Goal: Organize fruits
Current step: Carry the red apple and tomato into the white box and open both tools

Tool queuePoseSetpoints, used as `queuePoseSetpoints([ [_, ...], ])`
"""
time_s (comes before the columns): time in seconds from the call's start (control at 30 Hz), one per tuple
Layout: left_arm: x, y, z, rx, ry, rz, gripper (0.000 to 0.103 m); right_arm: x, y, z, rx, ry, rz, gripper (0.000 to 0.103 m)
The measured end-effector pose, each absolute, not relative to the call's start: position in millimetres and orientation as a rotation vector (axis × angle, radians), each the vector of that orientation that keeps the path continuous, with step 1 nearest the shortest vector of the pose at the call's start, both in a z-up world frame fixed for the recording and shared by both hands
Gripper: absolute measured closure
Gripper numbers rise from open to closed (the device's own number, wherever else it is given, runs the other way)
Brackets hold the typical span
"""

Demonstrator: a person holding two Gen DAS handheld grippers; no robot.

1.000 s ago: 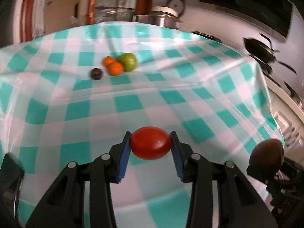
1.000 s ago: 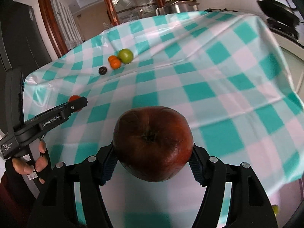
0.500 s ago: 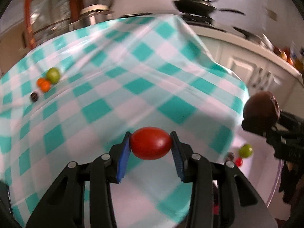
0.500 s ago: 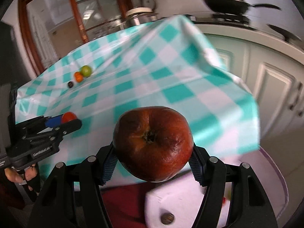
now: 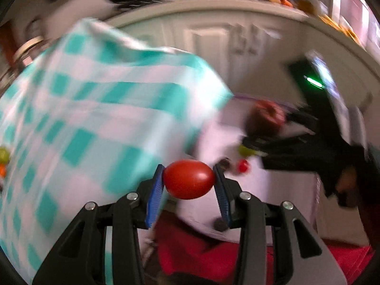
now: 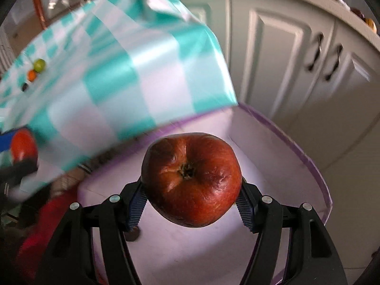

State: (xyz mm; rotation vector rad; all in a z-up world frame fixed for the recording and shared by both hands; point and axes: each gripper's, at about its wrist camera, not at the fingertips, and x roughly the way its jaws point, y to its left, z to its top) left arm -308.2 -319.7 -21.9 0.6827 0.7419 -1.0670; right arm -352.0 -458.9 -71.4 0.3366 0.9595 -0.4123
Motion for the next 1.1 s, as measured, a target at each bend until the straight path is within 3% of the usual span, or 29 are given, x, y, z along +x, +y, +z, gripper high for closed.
queuePoseSetpoints([
  [0.23, -336.8, -364.1, -102.4, 0.943, 0.909, -1.199, 0.061, -353.9, -461.9, -120.4, 0.251, 1.201, -0.400, 0.038],
  [0.4, -326.0, -382.6, -160.6, 1.033, 1.071, -1.147, 0.061, -365.0, -448.7, -152.9, 0.206, 1.337, -0.333, 0.038],
  [0.6, -306.7, -394.3, -200.5, 1.108, 1.143, -1.044, 0.061, -367.1, -440.6, -186.4, 0.220, 1.442, -0.307, 0.038],
  [0.87, -293.7, -394.3, -217.8, 1.097, 1.228, -1.031, 0.060, -369.2, -439.6, -192.5, 0.226, 1.478, -0.299, 0.038],
  [1.03, -294.2, -390.0, -214.4, 1.082, 1.218, -1.053, 0.050, -357.2, -447.0, -196.6, 0.226, 1.494, -0.310, 0.037],
  [1.1, -294.1, -385.8, -207.5, 1.073, 1.203, -1.074, 0.045, -358.8, -448.3, -195.9, 0.233, 1.478, -0.313, 0.027],
])
